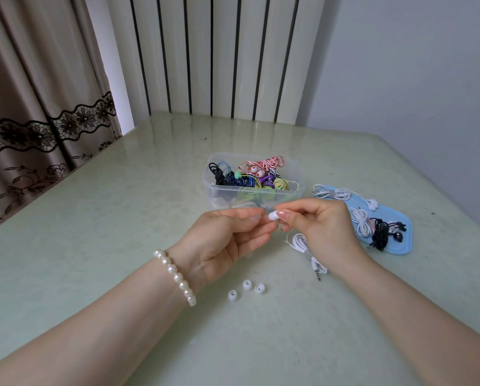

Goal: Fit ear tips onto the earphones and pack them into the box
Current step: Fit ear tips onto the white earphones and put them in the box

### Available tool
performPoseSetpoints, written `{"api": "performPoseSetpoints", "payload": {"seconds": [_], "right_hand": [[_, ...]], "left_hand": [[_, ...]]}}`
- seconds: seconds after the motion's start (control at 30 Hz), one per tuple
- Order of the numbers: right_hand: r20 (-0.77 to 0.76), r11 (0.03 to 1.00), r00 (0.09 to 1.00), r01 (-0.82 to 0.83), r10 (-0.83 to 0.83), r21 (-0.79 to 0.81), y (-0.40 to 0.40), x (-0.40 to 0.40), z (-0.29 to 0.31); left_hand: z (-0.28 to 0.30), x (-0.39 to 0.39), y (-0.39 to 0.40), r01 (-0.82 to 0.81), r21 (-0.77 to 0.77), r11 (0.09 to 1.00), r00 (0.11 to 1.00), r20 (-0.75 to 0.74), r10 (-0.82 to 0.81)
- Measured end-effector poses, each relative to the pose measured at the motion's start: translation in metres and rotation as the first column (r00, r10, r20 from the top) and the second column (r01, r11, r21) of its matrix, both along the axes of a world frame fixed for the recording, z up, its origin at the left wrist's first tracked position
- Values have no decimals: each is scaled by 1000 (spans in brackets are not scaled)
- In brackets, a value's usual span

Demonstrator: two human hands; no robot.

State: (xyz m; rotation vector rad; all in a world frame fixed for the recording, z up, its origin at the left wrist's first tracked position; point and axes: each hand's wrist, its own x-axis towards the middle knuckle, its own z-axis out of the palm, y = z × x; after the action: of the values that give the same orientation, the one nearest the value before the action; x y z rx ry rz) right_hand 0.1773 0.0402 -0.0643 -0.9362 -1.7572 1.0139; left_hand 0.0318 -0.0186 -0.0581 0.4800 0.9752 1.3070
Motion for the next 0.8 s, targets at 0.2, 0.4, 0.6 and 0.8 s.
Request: {"api": "performPoseSetpoints", "payload": {"seconds": [0.2,0.4,0.6,0.8], "right_hand": [[-133,990,991,-39,21,-134,1,2,4],[-103,995,995,-8,-3,-104,4,3,1],[-16,992,999,-52,50,-119,7,8,7],[391,993,919,-12,56,-116,18,29,17]], "left_hand": [[0,-1,0,-36,42,998,998,-44,37],[1,4,-3,13,83,996,999,-46,-9],[2,-1,0,11,71,997,995,-103,-3],[2,-18,6,-56,119,991,911,-400,99]]}}
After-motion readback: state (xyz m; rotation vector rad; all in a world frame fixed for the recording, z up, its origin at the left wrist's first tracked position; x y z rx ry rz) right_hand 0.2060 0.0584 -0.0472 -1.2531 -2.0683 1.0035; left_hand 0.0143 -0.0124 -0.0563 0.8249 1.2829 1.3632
